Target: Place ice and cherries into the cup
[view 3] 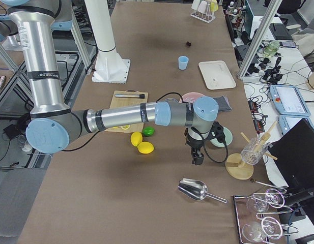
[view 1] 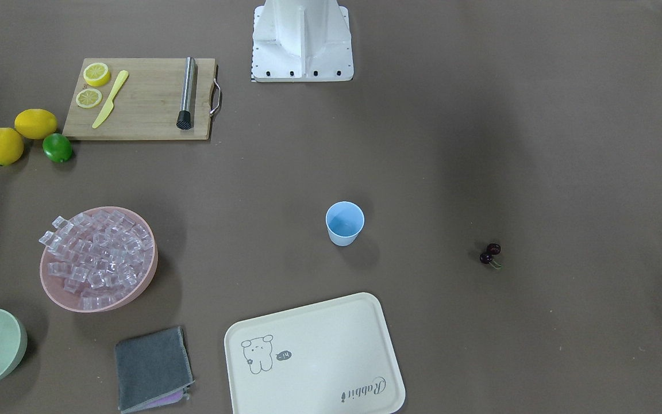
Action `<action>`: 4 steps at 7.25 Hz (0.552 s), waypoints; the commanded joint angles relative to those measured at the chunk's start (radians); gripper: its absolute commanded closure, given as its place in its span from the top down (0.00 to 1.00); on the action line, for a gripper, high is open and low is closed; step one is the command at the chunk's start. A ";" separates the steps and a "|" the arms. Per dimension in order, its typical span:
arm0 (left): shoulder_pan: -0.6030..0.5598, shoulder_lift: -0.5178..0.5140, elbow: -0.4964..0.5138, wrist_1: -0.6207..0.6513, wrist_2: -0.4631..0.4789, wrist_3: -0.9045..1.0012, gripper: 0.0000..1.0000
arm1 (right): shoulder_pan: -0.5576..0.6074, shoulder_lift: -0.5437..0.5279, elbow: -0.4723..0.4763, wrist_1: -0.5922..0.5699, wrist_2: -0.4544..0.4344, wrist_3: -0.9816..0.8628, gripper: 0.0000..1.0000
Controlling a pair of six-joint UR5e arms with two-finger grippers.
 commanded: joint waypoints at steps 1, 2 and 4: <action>0.005 0.000 0.009 0.000 0.000 0.002 0.98 | 0.001 0.020 0.024 0.000 0.000 -0.004 1.00; 0.005 0.000 0.004 0.000 0.002 0.000 0.98 | 0.001 0.020 0.013 0.002 -0.002 0.005 1.00; 0.010 -0.009 0.015 -0.002 0.024 0.003 0.98 | -0.001 0.025 0.022 0.002 0.000 0.010 1.00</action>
